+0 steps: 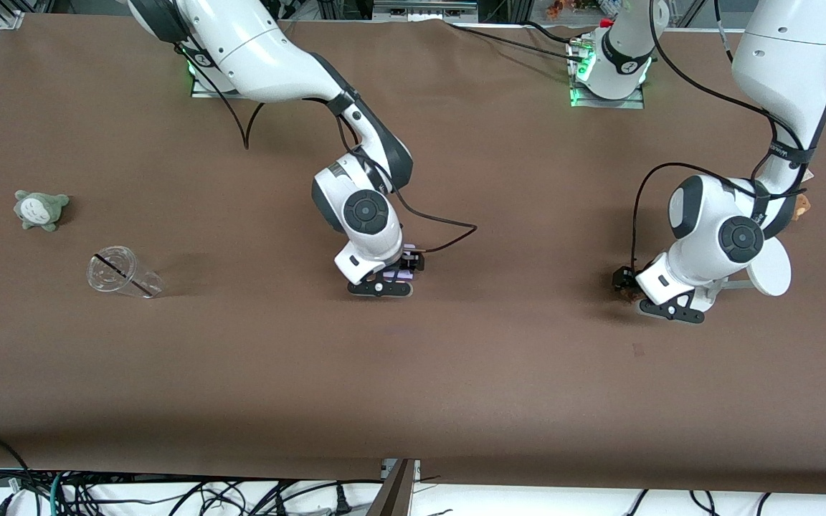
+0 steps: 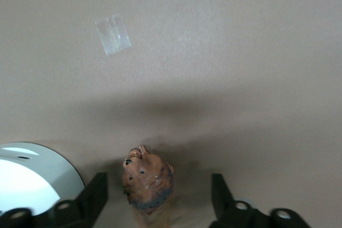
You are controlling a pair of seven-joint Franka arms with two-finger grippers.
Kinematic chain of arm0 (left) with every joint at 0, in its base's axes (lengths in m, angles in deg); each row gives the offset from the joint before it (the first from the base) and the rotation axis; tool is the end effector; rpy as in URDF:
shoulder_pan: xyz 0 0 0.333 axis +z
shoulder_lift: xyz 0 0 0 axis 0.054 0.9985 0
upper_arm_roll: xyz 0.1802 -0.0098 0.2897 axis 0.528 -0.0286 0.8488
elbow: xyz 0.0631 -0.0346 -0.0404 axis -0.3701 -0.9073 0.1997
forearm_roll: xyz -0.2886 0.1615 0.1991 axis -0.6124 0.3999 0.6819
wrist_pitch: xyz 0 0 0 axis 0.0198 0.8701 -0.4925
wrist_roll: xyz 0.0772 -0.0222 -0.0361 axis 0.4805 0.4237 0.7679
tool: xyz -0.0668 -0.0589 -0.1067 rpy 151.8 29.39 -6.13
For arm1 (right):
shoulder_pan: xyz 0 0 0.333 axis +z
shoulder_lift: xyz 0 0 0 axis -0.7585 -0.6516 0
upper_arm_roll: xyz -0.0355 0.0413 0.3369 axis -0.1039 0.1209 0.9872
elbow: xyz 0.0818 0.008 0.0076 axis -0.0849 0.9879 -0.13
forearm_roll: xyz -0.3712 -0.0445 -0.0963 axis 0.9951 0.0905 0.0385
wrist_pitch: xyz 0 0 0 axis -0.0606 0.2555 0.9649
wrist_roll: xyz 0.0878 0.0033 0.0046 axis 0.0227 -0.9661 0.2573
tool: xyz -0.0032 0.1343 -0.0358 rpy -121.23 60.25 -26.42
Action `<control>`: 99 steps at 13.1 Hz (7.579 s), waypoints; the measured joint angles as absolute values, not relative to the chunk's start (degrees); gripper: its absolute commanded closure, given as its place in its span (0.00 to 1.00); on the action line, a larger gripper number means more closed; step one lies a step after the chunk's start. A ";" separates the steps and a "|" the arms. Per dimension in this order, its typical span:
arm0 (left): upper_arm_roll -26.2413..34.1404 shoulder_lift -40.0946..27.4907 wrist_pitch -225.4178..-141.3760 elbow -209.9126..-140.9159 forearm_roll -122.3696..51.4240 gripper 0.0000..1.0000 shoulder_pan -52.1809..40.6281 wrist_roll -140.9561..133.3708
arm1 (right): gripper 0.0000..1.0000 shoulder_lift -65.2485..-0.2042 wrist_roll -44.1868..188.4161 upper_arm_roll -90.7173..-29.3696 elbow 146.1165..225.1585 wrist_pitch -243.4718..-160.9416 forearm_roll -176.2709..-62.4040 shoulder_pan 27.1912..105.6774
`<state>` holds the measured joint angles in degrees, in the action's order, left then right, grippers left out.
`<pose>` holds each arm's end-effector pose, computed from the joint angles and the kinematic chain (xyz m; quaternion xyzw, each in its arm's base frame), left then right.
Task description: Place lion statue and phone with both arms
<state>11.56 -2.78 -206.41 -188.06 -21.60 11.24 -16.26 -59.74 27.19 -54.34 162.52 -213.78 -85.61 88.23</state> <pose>0.6236 -0.0218 0.2119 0.9952 -0.0956 -0.0064 0.0181 0.5869 0.4810 0.1920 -0.9994 0.0239 0.0105 0.0226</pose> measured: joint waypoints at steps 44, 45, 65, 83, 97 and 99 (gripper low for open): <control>20.75 -29.99 -160.38 -169.72 -23.45 0.00 0.96 -10.65 | 0.93 -40.51 79.38 -79.44 189.11 -214.43 -97.07 78.05; 20.75 -29.99 -160.26 -169.74 -23.45 0.00 0.96 -10.62 | 0.93 -41.80 80.45 -79.44 189.16 -215.86 -97.63 77.71; 20.75 -30.03 -159.92 -169.76 -23.47 0.00 0.85 -10.52 | 0.01 -49.62 87.15 -77.66 190.89 -230.07 -101.67 75.47; 20.73 -30.04 -159.91 -169.78 -23.47 0.00 0.84 -10.52 | 0.01 -29.67 76.98 -79.66 168.72 -177.10 -96.51 75.49; 20.73 -30.04 -159.27 -169.78 -23.47 0.00 0.83 -10.52 | 0.00 -28.26 72.21 -79.65 156.19 -161.52 -91.06 75.54; 20.73 -30.04 -159.19 -169.78 -23.47 0.00 0.83 -10.52 | 0.00 -28.26 72.21 -79.65 156.19 -161.47 -90.98 75.54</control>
<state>20.73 -30.04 -159.19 -169.78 -23.47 0.83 -10.52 -28.26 72.21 -79.65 156.19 -161.47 -90.98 75.54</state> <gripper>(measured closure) 0.000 0.000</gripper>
